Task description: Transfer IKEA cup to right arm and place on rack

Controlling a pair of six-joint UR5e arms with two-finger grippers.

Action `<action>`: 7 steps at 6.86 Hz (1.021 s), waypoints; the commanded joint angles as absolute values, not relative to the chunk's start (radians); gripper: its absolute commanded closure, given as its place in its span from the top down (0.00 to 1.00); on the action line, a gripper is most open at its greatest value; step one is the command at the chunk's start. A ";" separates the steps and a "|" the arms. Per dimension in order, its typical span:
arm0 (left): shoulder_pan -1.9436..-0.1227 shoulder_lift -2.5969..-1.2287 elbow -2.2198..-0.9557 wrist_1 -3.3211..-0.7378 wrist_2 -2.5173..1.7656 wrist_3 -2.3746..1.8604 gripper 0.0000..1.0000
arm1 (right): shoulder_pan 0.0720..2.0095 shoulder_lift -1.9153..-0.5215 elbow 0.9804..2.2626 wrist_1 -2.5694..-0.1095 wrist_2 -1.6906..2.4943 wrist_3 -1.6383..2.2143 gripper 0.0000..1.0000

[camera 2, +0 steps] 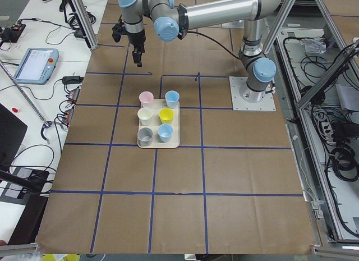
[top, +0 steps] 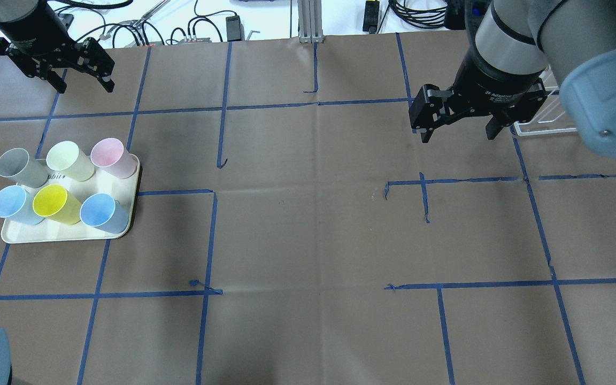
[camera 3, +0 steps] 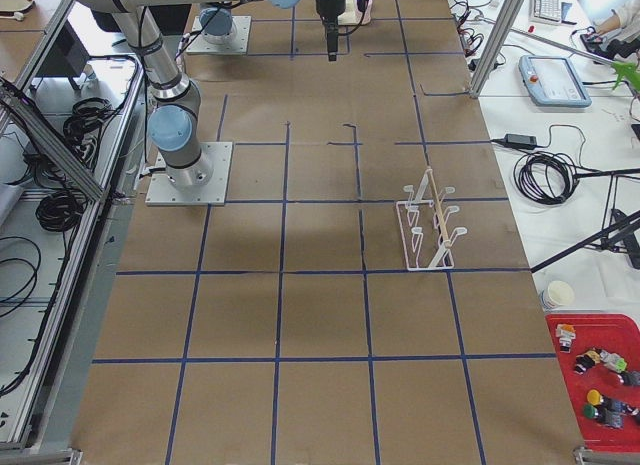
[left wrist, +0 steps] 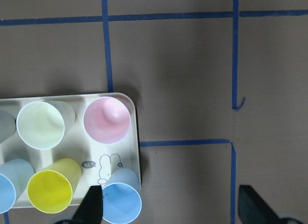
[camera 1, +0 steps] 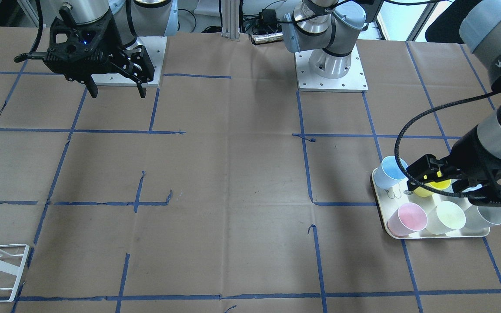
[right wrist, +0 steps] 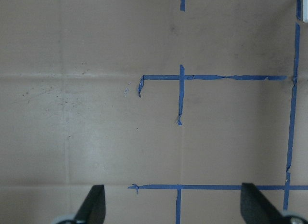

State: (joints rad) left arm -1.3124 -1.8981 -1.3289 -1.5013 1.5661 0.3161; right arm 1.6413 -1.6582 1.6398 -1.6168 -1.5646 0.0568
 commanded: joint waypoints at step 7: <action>-1.229 -2.009 -1.612 -1.140 1.565 0.417 1.00 | 1.641 -1.658 1.640 -1.617 -1.565 0.057 1.00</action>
State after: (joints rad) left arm -1.2586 -1.9818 -1.6011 -1.1571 1.5663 0.3901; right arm 1.6414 -1.6582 1.6405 -1.6168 -1.5647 0.0564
